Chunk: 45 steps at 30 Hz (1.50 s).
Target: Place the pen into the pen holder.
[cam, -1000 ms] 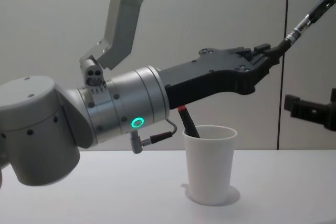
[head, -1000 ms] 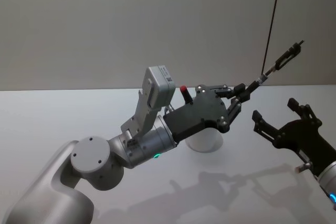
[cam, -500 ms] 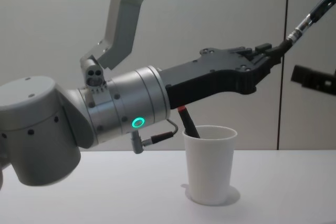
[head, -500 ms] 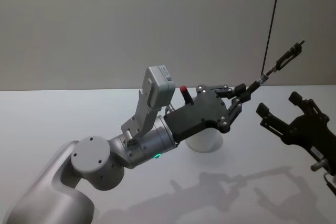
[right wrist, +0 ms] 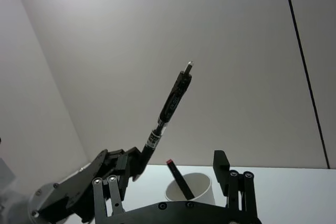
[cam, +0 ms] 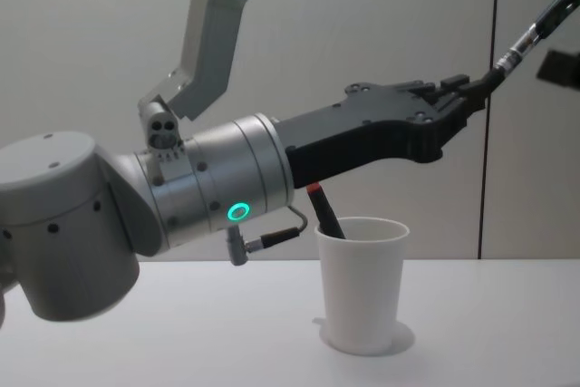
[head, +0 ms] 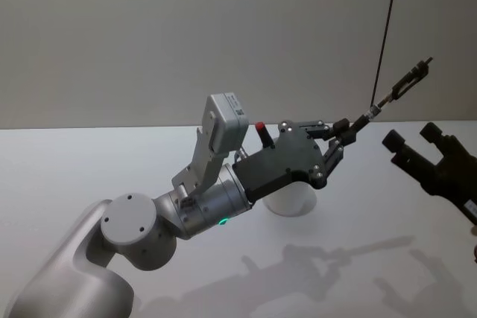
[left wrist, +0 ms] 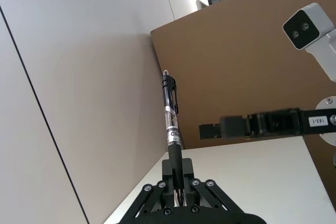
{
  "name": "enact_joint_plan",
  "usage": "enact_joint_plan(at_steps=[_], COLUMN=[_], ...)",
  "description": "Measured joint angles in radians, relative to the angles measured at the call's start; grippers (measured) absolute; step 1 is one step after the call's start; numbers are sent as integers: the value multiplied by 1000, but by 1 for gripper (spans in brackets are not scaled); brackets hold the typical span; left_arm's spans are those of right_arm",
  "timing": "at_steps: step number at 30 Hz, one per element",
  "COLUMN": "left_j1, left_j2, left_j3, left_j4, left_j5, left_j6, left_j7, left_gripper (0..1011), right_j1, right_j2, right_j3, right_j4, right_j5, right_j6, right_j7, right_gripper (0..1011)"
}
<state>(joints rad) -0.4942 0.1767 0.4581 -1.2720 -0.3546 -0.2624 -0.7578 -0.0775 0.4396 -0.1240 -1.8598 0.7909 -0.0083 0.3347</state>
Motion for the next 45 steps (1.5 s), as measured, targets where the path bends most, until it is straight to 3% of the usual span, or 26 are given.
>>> enact_joint_plan(at_steps=[8,15,22,34,45], left_j1=[0,0,0,0,0], left_j2=[0,0,0,0,0], left_j3=[0,0,0,0,0], left_j4=[0,0,0,0,0], left_j5=[0,0,0,0,0], left_j6=[0,0,0,0,0], left_j7=[0,0,0,0,0], left_gripper=[105,104,105,105,103], right_j1=[9,36,76,144,188], right_j2=[-9,-29,-52,-89,-111], right_j3=[8,3,-12,-41,-58], right_j4=[-4,2,16,42,64], right_j5=[143,210,228,221,214], right_j6=[37,81,129,207,232], right_j7=[0,-32,-71,-119,-129], right_gripper=[1002,1002,1002,1002,1002])
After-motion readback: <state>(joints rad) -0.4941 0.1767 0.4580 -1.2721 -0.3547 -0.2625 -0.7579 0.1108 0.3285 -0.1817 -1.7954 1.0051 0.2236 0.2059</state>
